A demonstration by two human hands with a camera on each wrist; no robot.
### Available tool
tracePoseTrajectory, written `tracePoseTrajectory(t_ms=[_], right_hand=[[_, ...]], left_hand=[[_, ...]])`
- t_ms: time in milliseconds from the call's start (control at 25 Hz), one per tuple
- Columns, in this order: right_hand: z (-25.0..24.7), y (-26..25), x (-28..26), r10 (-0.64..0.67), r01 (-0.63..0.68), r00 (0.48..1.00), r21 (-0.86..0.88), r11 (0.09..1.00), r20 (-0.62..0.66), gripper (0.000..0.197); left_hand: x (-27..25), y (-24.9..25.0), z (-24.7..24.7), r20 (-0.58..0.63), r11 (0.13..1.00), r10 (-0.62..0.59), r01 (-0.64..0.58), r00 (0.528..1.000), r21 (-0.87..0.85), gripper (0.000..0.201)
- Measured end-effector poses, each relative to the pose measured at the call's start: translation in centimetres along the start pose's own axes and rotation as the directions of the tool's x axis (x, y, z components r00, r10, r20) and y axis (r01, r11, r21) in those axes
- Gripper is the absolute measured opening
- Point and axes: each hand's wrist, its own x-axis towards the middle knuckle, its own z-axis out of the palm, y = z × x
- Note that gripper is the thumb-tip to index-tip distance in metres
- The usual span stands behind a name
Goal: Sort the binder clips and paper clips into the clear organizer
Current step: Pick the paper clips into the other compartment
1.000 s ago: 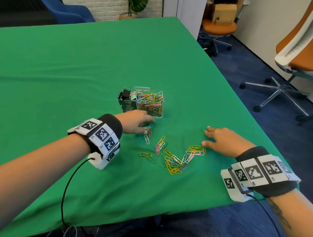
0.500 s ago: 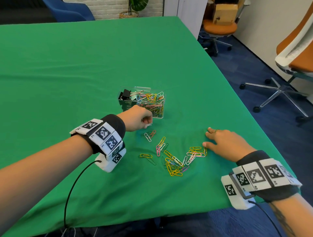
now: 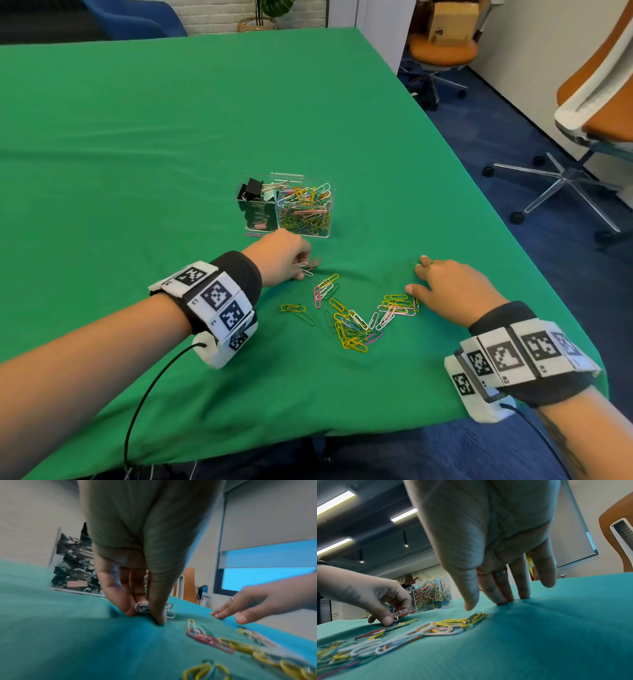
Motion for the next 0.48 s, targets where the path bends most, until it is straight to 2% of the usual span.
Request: tracePoseTrajectory(t_ms=[80, 240, 280, 360, 440, 480], right_hand=[[0.0, 0.1, 0.0, -0.003, 0.003, 1.0, 0.008, 1.0, -0.004, 0.041], [0.0, 0.2, 0.1, -0.012, 0.012, 1.0, 0.011, 1.0, -0.011, 0.04], [0.0, 0.2, 0.1, -0.013, 0.014, 1.0, 0.01, 1.0, -0.011, 0.04], [0.0, 0.2, 0.1, -0.018, 0.018, 1.0, 0.009, 1.0, -0.011, 0.04], [0.1, 0.2, 0.1, -0.024, 0.024, 1.0, 0.002, 1.0, -0.017, 0.041], [0.0, 0.2, 0.1, -0.025, 0.025, 1.0, -0.001, 1.0, -0.019, 0.042]], left_hand=[[-0.1, -0.2, -0.3, -0.004, 0.999, -0.008, 0.008, 1.0, -0.038, 0.02], [-0.9, -0.1, -1.8, -0.021, 0.971, -0.047, 0.041, 0.999, -0.237, 0.018], [-0.9, 0.1, -2.7, -0.058, 0.963, -0.055, 0.038, 0.997, -0.267, 0.017], [-0.6, 0.2, -5.1, -0.211, 0.96, -0.078, 0.017, 0.974, -0.28, 0.016], [0.4, 0.3, -7.7, -0.381, 0.976, -0.122, 0.04, 0.917, -0.215, 0.017], [0.9, 0.4, -8.6, -0.426, 0.985, -0.136, 0.075, 0.894, -0.155, 0.018]])
